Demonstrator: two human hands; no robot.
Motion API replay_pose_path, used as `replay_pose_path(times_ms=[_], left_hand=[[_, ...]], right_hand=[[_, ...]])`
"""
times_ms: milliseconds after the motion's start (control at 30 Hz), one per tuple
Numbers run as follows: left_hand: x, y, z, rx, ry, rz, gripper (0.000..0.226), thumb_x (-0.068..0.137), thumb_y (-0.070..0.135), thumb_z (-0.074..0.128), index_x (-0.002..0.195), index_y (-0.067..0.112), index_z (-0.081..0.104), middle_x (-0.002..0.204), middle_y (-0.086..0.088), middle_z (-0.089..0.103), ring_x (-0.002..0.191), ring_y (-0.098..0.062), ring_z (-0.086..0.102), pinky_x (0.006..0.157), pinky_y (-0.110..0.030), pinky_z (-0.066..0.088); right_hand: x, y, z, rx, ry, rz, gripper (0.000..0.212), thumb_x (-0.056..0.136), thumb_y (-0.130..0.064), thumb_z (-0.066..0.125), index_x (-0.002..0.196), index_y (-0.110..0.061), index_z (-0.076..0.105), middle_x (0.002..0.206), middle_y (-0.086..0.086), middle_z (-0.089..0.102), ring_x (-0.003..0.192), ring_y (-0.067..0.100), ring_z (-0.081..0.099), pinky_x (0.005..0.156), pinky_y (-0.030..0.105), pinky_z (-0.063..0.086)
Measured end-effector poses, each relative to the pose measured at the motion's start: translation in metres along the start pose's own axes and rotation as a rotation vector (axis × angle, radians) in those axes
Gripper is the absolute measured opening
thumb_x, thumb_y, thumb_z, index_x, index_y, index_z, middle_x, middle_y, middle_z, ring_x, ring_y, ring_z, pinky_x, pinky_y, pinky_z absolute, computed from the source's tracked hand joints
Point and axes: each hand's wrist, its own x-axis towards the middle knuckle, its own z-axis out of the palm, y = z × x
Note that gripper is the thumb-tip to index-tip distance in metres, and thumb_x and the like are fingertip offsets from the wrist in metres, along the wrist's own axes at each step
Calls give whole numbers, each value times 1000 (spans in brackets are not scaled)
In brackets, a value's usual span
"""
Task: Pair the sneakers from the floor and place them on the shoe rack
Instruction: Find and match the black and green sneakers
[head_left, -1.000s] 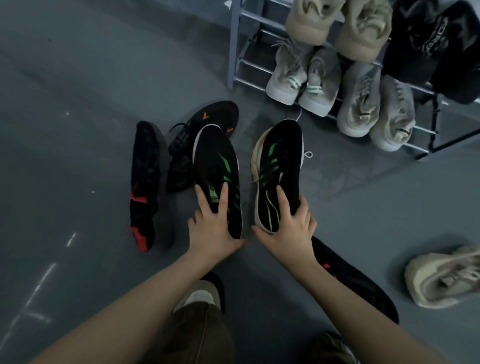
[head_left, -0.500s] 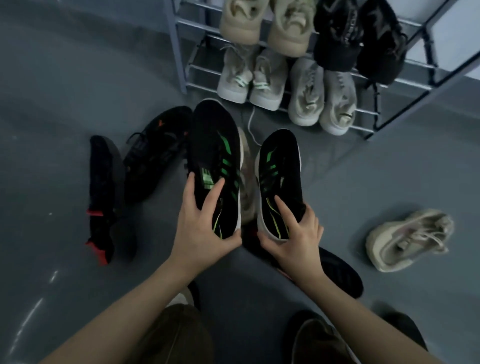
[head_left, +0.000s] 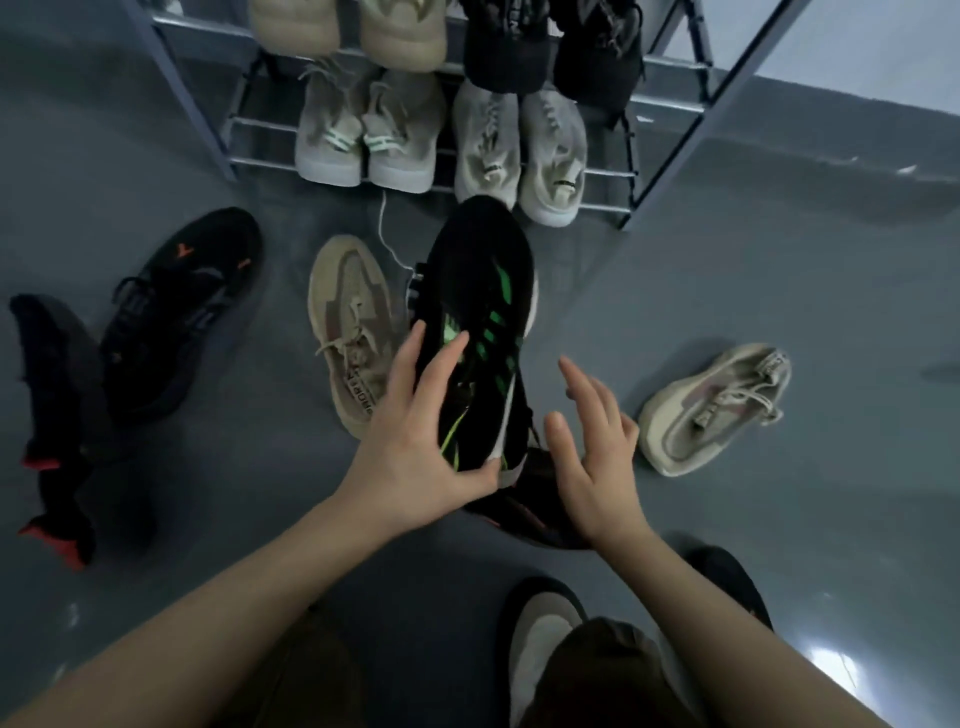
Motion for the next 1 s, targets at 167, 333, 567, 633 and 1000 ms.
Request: replay_pose_path(times_ms=[167,333,567,633,1000], left_hand=[[41,36,47,-41,-111,18,108,63,40,78,145,33,8,155,1,-1,139,-16,14,110,-37,25],[66,33,93,217,-375,4,118,66,53,71,146,24,-10,155,-12,-12,143,-25,4,114,-41,5],[31,-4,73,587,-285,29,111,66,79,48,148,22,1,154,-21,-11,142,-37,-6,113,-50,2],[16,-16,68,627,-272,-73,113,61,80,52,148,25,7,154,-23,-7,141,-41,0,110,-56,12],[20,-30,47,424,-298,-138,105,63,51,73,147,33,13,150,-18,-5,128,-41,28,108,-48,25]], right_hand=[[16,13,-28,44,91,114,56,87,-59,34,139,-37,34,130,-11,51,121,6,47,109,35,21],[24,45,-26,29,31,319,47,92,-47,47,137,-33,42,133,-5,47,125,9,40,111,33,17],[12,57,-18,-154,-83,374,57,89,-58,44,140,-36,36,150,7,31,139,24,24,111,44,11],[5,50,-18,-203,-114,374,71,80,-70,44,143,-41,27,153,11,23,141,27,19,112,45,10],[-3,44,2,-121,-138,433,84,71,-38,73,143,-35,29,147,14,19,133,35,22,111,46,19]])
